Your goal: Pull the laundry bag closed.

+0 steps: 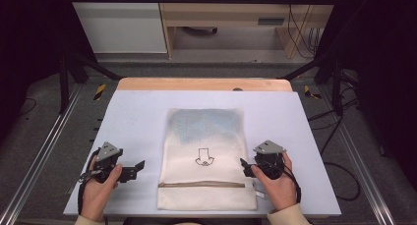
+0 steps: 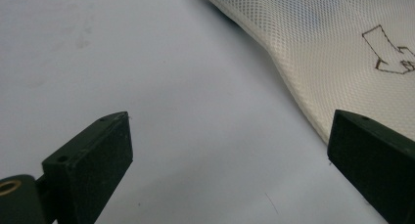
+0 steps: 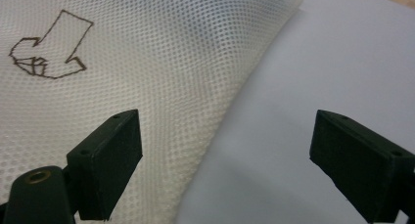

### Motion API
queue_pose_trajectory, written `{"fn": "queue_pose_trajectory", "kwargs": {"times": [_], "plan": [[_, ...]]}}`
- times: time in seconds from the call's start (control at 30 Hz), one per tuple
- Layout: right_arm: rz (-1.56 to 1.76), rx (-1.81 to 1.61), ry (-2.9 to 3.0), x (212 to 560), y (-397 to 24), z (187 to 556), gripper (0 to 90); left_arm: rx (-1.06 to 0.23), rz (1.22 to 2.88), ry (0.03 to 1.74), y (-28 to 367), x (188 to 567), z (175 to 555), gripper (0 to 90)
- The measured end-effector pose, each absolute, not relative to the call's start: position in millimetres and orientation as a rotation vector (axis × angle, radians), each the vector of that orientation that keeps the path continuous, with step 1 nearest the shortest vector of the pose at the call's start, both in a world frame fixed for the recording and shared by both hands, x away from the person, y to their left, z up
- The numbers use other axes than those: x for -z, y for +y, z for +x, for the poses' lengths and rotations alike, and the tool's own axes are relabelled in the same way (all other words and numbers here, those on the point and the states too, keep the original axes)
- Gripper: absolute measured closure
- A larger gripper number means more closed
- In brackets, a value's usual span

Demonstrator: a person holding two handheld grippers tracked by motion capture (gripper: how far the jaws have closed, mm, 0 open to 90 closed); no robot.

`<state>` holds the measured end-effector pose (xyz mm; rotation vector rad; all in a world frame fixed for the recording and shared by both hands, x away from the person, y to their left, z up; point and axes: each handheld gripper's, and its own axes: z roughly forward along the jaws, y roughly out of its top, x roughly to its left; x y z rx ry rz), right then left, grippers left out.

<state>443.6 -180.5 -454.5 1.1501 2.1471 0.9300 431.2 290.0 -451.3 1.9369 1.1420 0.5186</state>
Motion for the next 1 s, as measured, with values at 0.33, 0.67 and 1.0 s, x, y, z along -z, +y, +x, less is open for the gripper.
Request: {"fn": "queue_pose_trajectory", "kwargs": {"times": [0.33,0.67,1.0], "plan": [[1.098,-0.892,2.312,449,-150,440,9.5,-0.564,2.002,1.118,289,447,412,3.8],[0.871,-0.783,2.549,429,-98,437,14.1,-0.590,2.009,1.149,300,451,405,4.2],[0.625,-0.711,2.766,410,-38,440,24.8,-0.604,1.985,1.159,304,448,405,4.6]]}}
